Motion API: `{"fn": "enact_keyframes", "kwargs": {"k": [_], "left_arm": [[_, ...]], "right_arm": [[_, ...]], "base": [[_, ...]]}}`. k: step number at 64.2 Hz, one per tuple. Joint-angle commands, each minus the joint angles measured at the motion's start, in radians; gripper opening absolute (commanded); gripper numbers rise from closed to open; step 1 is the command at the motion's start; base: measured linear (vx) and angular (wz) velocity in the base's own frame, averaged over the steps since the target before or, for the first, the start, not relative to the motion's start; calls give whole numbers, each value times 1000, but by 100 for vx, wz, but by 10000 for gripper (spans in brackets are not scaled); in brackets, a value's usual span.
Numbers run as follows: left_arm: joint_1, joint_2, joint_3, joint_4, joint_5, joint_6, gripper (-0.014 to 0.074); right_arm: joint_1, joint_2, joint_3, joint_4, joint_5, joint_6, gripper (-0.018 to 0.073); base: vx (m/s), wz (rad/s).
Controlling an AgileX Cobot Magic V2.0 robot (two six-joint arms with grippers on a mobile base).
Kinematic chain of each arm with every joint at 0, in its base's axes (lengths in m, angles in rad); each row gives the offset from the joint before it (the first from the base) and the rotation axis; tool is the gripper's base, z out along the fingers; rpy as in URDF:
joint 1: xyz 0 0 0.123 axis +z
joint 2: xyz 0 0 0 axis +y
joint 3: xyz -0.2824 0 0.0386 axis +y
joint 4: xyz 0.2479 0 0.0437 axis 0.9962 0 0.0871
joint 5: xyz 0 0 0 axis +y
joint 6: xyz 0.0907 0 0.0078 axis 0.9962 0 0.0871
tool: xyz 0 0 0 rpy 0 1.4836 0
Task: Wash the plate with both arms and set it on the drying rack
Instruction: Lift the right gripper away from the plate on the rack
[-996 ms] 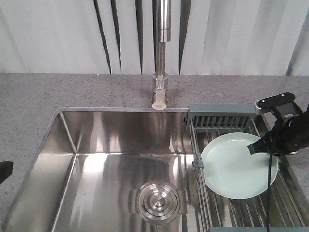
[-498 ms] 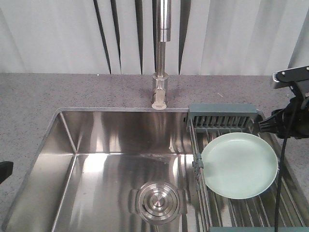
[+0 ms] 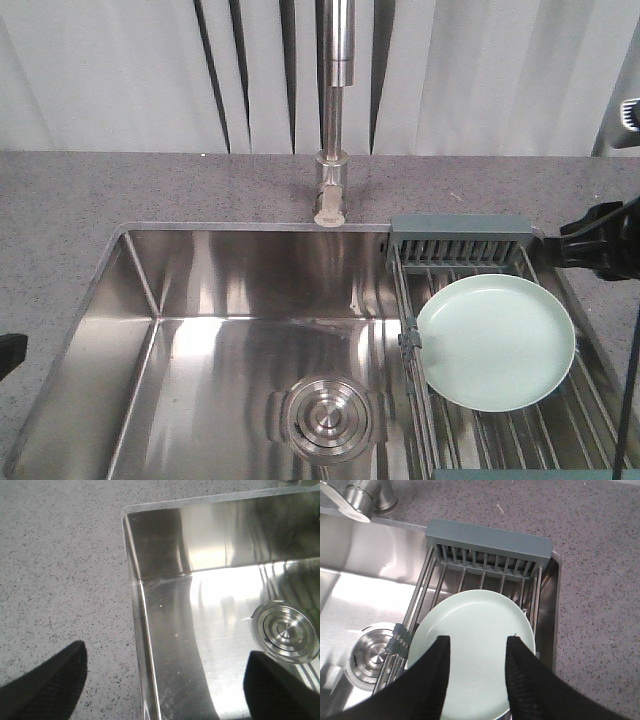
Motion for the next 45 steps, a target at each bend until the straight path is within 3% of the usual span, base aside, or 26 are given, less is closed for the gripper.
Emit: {"fn": "enact_keyframes", "kwargs": {"k": [1,45], "left_arm": [[1,0,-28,-9,-66,-7,593],[1,0,-28,-9,-66,-7,593]], "right_arm": [[7,-80,-21,-10,-12,22,277],[7,-674,448,-5,-44,31,277]], "base": [[0,0],[0,0]]}}
